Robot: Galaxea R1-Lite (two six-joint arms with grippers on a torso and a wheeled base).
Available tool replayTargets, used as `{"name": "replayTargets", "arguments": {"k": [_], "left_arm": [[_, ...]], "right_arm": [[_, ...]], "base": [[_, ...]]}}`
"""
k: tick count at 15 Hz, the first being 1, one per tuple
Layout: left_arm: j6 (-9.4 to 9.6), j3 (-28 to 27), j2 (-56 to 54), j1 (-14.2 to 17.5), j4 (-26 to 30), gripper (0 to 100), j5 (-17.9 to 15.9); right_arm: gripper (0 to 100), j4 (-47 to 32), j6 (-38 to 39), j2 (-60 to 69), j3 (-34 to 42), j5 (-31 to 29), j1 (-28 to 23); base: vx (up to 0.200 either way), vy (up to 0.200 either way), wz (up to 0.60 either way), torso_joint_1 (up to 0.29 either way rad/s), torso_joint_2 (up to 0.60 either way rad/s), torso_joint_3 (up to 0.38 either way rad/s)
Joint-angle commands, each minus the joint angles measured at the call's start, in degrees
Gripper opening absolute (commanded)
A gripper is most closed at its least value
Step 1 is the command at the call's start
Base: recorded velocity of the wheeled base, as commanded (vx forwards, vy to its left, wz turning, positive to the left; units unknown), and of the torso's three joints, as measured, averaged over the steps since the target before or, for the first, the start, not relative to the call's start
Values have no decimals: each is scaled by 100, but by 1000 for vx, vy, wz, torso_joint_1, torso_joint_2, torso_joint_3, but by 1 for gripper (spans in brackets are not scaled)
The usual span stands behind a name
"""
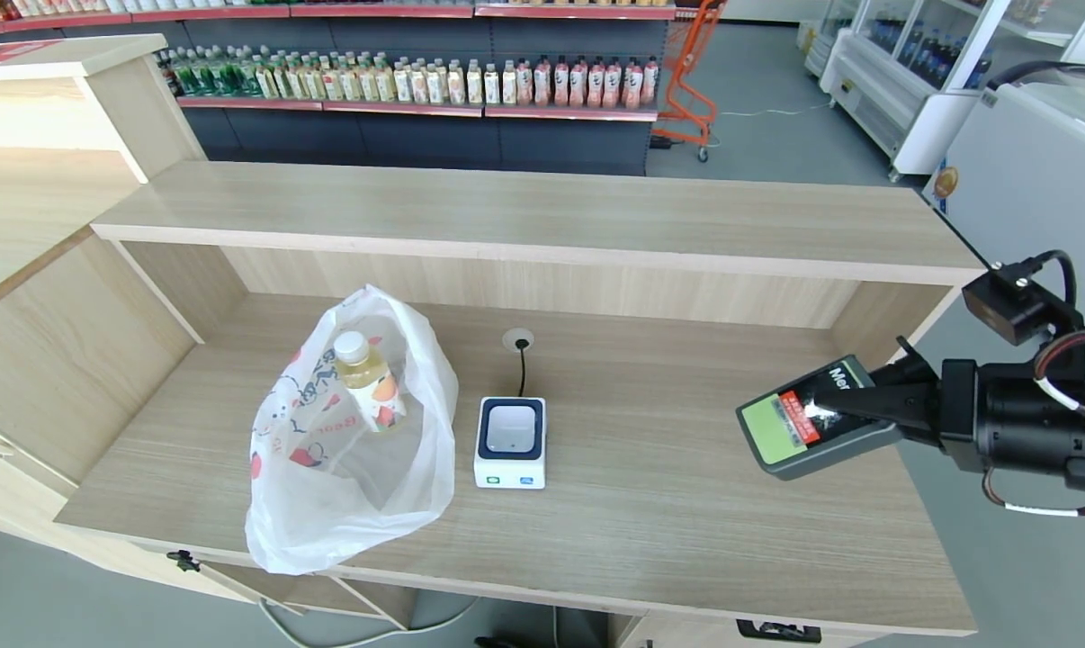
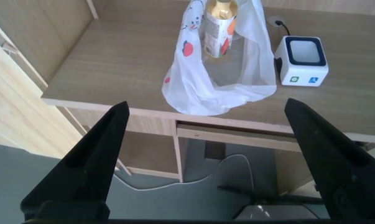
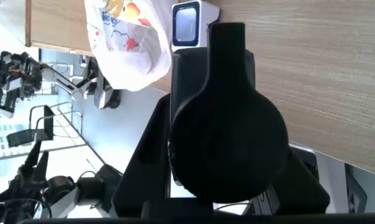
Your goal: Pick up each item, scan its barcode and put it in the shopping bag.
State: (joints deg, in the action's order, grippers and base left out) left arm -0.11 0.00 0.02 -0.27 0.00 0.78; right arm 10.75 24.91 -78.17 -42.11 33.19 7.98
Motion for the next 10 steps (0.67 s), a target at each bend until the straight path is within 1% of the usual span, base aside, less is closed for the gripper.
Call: {"name": "replayTargets", "arguments": {"k": [1,5,7,8,10], "left_arm": [[-15,0,-2,0,0,100,1],[-15,0,-2,0,0,100,1],[-15,0,-2,0,0,100,1],[-15,0,-2,0,0,100,1],[-15,0,-2,0,0,100,1]], "right_arm": [[0,-3,6,-32,18,3,10],[0,6,-21,-67,-17,-15,10],[0,59,-179,-164,1,-41,10],[0,94,-293,-217,1,-41,10],[0,305,-803,-568,9,-76,1]], "base": [[0,200,0,2,2,-2],[0,200,0,1,1,0],[0,200,0,10,5,7],[0,200,0,-7,-2,2],[0,200,0,2,5,2]]}}
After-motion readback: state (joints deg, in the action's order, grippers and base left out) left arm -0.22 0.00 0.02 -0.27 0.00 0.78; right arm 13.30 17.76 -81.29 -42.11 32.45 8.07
